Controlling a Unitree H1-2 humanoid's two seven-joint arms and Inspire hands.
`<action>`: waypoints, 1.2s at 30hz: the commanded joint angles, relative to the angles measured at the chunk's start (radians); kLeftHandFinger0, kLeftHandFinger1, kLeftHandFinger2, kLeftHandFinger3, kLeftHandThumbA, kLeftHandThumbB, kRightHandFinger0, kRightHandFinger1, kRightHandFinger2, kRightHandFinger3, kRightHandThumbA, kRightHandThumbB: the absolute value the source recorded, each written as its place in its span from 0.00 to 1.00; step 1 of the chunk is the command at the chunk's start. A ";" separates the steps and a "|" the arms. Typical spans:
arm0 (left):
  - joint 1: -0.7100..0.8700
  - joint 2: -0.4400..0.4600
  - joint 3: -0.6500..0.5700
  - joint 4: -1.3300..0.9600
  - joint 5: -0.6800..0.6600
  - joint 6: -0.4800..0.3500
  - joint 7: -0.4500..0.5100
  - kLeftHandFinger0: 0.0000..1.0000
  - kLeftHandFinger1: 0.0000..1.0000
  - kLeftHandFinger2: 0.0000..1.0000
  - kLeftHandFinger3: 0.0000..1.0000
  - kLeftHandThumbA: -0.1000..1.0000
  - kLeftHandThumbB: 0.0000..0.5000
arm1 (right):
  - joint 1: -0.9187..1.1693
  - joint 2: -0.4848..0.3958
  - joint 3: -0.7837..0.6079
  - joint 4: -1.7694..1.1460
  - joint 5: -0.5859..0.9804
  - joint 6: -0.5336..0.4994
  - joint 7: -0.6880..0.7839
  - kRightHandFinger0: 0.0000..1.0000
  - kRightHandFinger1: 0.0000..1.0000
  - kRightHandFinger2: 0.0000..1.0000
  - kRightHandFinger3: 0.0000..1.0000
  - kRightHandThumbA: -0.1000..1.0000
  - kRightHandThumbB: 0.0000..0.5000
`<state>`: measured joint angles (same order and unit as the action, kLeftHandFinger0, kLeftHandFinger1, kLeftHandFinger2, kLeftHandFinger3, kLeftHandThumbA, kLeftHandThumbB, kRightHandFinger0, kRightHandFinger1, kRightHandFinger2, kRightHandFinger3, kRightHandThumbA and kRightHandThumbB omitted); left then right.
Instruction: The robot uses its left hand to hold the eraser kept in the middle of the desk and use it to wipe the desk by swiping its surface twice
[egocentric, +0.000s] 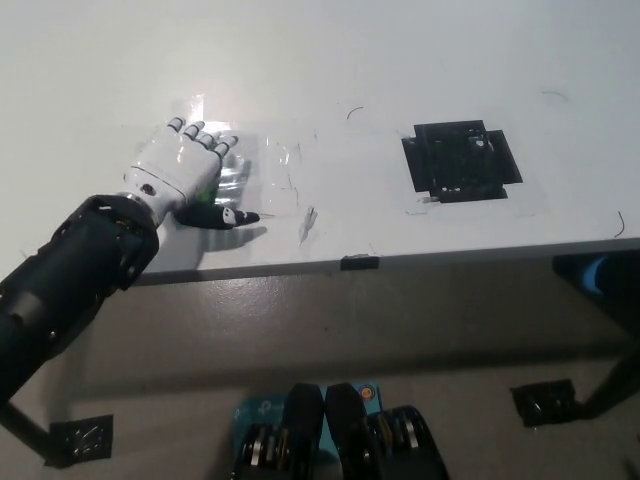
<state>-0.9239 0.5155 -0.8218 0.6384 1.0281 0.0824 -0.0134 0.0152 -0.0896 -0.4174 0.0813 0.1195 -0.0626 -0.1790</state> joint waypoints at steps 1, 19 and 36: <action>-0.031 0.029 0.024 0.000 0.067 0.022 0.004 1.00 1.00 1.00 1.00 1.00 0.97 | 0.009 -0.006 -0.002 -0.032 0.008 -0.051 -0.006 1.00 1.00 1.00 1.00 1.00 0.68; 0.061 -0.074 0.190 0.036 -0.029 -0.009 0.045 1.00 1.00 1.00 1.00 1.00 0.90 | -0.011 -0.007 -0.016 -0.038 0.042 -0.035 -0.018 1.00 1.00 1.00 1.00 1.00 0.67; 0.093 -0.267 0.355 0.205 -0.180 -0.064 0.161 1.00 1.00 1.00 1.00 1.00 0.95 | -0.042 -0.009 -0.024 -0.029 0.032 -0.063 -0.039 1.00 1.00 1.00 1.00 1.00 0.52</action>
<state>-0.7992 0.2682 -0.4843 0.8027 0.8993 0.0546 0.1112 -0.0002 -0.0887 -0.4273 0.0723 0.1460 -0.0650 -0.1963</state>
